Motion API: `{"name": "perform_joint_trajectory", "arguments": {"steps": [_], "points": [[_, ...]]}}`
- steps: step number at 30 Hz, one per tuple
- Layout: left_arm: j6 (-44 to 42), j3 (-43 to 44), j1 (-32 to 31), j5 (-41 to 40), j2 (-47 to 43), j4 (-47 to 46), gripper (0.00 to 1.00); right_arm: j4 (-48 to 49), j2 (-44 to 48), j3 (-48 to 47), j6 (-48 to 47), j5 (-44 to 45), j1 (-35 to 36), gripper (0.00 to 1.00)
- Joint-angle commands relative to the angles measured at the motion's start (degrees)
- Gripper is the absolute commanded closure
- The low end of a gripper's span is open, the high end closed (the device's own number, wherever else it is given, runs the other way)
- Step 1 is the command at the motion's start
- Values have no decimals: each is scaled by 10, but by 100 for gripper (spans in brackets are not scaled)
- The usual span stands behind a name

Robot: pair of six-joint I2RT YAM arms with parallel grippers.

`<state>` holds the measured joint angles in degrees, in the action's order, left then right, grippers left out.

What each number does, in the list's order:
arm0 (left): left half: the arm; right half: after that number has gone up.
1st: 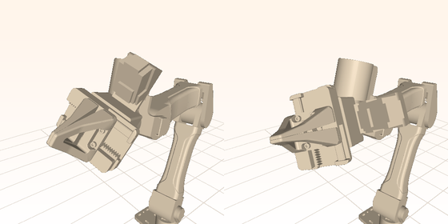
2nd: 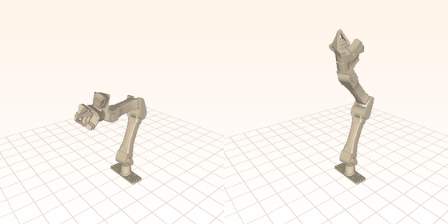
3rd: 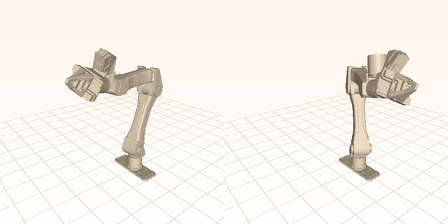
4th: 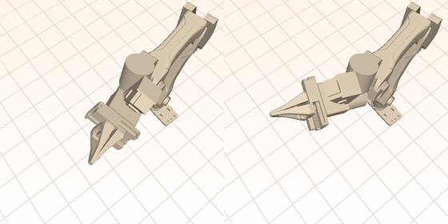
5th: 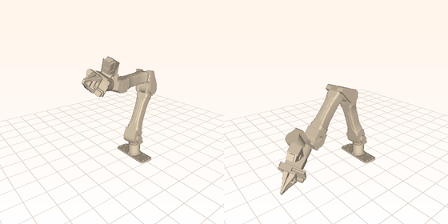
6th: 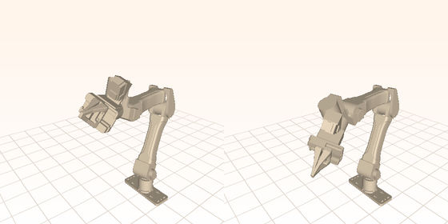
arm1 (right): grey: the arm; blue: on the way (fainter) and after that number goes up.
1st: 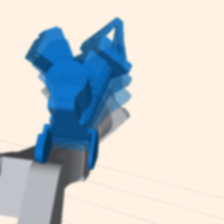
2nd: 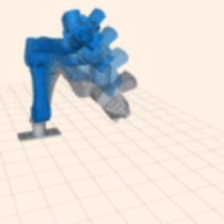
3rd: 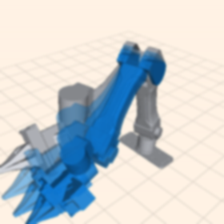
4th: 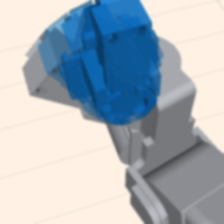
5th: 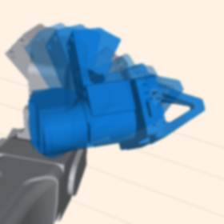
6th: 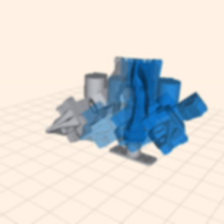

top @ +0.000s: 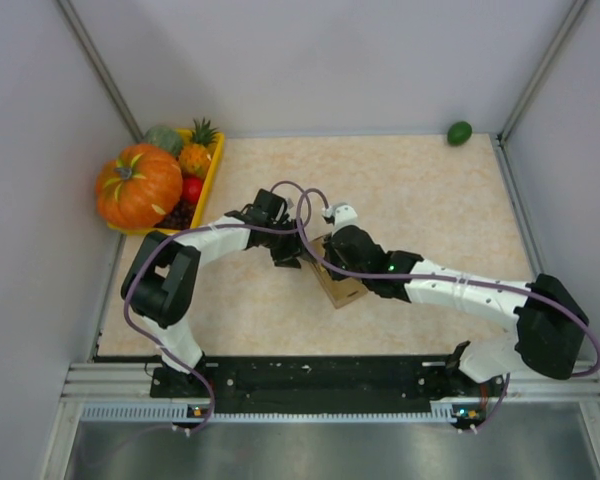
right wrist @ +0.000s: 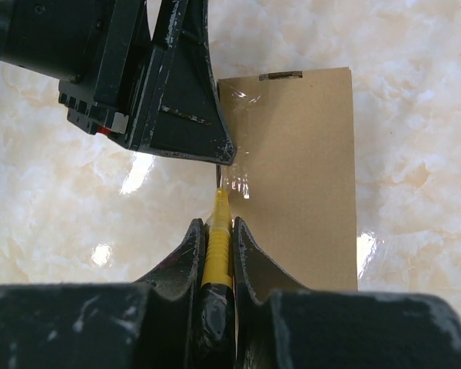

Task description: Unpack the express box

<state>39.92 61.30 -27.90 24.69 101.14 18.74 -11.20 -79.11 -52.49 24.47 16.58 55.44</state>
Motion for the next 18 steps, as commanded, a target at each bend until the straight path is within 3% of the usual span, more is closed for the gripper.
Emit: {"name": "perform_joint_trajectory", "arguments": {"steps": [1,18], "points": [[-7,5,4,-46,23,23,46,-19,30,19,15,3,20,100],[-5,0,6,-48,27,22,46,-35,67,33,33,38,34,100]]}}
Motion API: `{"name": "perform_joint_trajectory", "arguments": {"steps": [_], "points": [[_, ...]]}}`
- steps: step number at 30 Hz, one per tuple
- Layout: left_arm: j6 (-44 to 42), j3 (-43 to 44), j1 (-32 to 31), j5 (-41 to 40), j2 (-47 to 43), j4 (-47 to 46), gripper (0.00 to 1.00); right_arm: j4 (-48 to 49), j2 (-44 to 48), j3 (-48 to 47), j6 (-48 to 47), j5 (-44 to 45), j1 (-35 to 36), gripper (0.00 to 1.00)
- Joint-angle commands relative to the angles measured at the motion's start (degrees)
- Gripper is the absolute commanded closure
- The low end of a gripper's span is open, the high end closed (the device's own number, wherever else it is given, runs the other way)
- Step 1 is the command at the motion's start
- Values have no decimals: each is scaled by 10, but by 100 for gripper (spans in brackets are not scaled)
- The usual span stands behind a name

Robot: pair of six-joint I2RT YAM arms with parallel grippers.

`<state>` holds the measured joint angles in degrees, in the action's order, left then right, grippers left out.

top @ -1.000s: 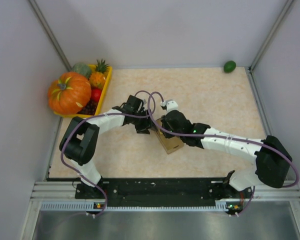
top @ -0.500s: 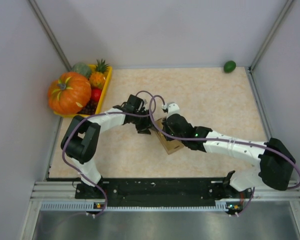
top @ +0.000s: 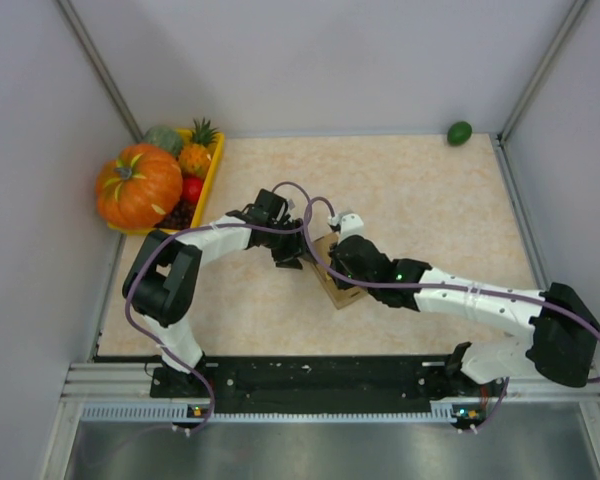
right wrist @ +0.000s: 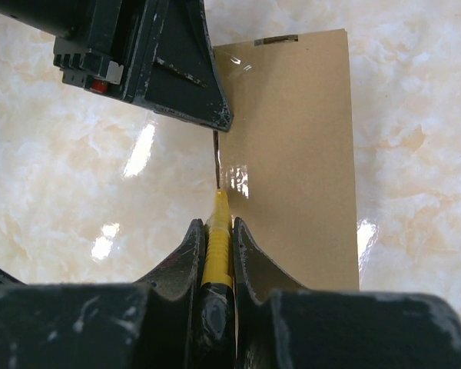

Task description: Unpack the express box

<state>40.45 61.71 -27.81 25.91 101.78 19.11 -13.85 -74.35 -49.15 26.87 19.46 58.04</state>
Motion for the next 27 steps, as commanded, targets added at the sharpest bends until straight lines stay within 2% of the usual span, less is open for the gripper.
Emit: {"name": "perform_joint_trajectory", "arguments": {"steps": [1,8,17,27], "points": [[-11,-5,5,-60,21,17,46,-8,18,-1,9,8,8,100],[-10,-5,5,-60,19,17,46,-15,12,12,12,10,14,100],[-8,-1,6,-59,28,15,48,-55,-1,20,-9,50,63,100],[-22,13,11,-66,43,22,51,-108,37,21,-11,81,82,100]]}}
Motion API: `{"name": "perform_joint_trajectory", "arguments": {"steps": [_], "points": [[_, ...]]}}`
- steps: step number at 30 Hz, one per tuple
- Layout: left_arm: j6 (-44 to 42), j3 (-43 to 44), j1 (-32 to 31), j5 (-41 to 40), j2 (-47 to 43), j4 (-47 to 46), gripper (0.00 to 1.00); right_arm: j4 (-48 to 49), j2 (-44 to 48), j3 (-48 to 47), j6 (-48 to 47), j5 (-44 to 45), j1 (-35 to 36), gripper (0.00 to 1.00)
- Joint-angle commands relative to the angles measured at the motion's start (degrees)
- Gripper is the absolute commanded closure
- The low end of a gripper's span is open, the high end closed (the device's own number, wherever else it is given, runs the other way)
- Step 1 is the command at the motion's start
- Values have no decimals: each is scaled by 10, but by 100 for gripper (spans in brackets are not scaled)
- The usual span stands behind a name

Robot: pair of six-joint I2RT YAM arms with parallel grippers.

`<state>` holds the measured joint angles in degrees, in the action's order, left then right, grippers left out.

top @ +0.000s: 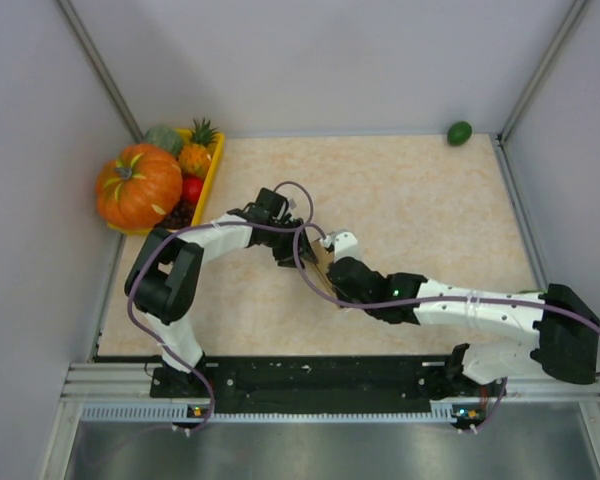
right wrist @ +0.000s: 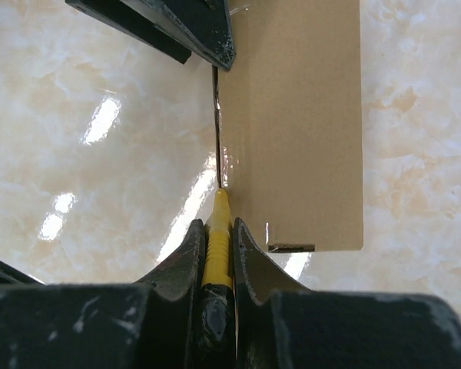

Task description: Unpack the express box

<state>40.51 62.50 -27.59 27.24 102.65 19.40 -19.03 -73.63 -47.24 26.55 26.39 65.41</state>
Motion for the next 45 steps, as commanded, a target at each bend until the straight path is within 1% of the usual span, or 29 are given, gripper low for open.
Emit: {"name": "perform_joint_trajectory", "arguments": {"steps": [1,20,26,29,35,42,45], "points": [[-25,7,9,-80,36,20,51,-57,34,1,-10,11,9,100],[-46,26,16,-91,48,34,53,-119,45,-25,-47,-27,9,100],[-47,37,18,-91,56,37,54,-116,-11,-11,-40,-42,9,100],[-49,42,18,-91,60,40,54,-116,-12,-7,-29,-45,10,100],[-49,44,18,-90,60,38,54,-117,50,-37,-34,-17,9,100],[-50,34,18,-77,52,26,52,-109,102,-79,-25,75,9,100],[-43,22,18,-57,46,6,49,-97,121,-76,-13,120,10,100]]}}
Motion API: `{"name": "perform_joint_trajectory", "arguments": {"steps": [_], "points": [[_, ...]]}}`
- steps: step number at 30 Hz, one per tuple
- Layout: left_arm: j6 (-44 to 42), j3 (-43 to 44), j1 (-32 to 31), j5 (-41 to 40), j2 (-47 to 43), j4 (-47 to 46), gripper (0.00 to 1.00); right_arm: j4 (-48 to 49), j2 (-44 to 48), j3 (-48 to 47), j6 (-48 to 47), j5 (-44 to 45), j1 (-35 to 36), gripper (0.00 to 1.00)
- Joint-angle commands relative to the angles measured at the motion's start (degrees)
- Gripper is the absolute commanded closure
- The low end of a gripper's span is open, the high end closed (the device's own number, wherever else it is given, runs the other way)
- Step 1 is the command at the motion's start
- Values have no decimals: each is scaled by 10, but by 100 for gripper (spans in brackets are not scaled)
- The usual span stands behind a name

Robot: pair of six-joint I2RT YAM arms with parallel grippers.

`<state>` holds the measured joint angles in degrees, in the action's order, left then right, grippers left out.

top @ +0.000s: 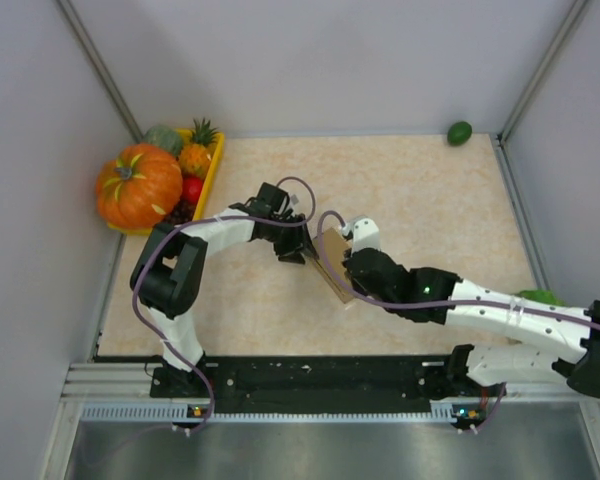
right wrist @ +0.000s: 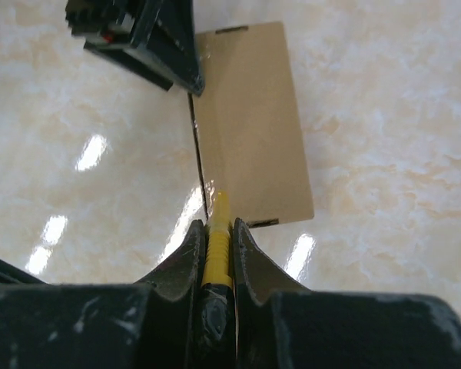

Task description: Unpack the express box

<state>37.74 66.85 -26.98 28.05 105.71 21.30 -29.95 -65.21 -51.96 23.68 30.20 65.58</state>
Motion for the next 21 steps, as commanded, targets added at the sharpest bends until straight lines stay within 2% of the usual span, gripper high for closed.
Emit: {"name": "perform_joint_trajectory", "arguments": {"steps": [1,5,11,15,18,21], "points": [[-14,-25,12,-59,10,-20,47,13,39,-30,23,93,3,100],[-7,-34,12,-29,-22,-44,35,10,40,-23,58,109,-37,100],[-7,-44,12,1,-68,-64,25,12,1,-12,105,77,-140,100],[3,-70,12,5,-97,-78,25,19,-48,-24,96,41,-170,100],[13,-90,12,-5,-122,-82,32,17,-87,-42,84,5,-170,100],[18,-97,13,-45,-147,-44,41,10,-99,-49,87,-33,-169,100]]}}
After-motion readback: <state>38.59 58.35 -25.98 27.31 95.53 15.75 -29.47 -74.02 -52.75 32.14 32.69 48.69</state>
